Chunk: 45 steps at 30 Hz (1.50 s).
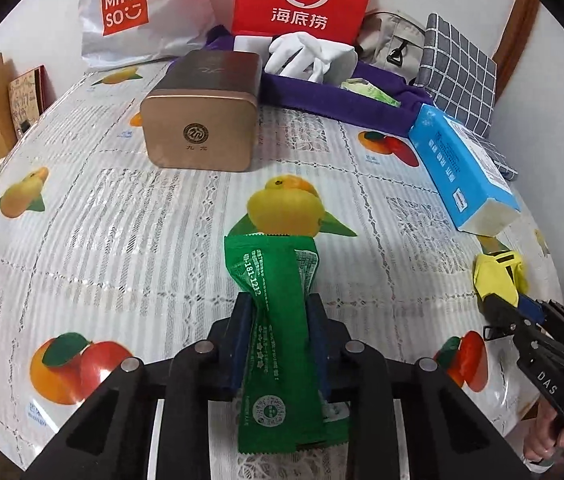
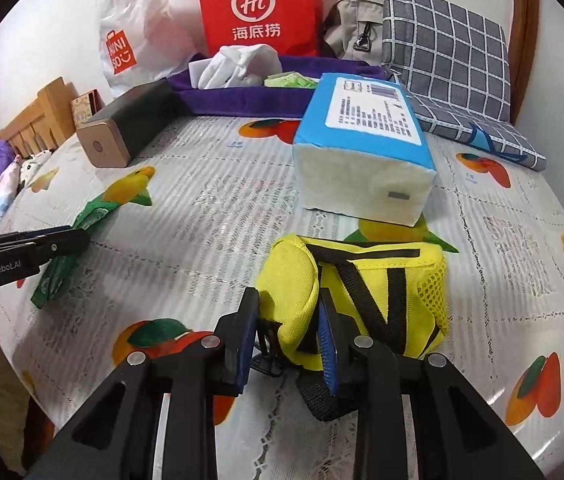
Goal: Organize soft objects
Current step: 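Lift and carry the green packet with the left tool while the right tool carries the yellow bag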
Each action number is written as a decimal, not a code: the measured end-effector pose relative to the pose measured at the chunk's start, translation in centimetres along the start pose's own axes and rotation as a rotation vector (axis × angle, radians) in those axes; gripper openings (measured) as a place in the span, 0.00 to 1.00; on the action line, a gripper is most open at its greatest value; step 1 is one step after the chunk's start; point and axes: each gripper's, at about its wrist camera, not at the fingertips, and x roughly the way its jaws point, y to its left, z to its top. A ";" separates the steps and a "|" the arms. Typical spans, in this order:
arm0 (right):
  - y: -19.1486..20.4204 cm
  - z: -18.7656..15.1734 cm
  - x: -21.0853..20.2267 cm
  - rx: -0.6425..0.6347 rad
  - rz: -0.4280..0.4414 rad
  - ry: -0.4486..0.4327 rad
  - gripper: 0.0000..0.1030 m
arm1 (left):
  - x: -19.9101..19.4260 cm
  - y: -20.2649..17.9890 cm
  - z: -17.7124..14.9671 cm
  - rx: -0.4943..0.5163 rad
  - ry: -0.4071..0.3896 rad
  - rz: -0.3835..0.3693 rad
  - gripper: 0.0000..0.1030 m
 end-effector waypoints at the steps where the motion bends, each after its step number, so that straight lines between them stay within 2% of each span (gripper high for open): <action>1: 0.1 0.1 -0.3 0.001 0.002 0.001 0.27 | -0.2 0.1 -0.1 -0.005 -0.001 0.000 0.25; 17: 1.8 1.9 -5.0 -0.008 0.046 -0.044 0.24 | -6.0 0.7 0.7 -0.025 -0.115 -0.009 0.24; 31: 2.2 3.8 -10.8 -0.011 0.032 -0.147 0.24 | -11.9 0.3 1.7 -0.013 -0.214 -0.002 0.24; 45: 2.6 5.7 -14.5 -0.003 0.015 -0.217 0.24 | -15.5 0.4 2.9 -0.004 -0.272 0.003 0.24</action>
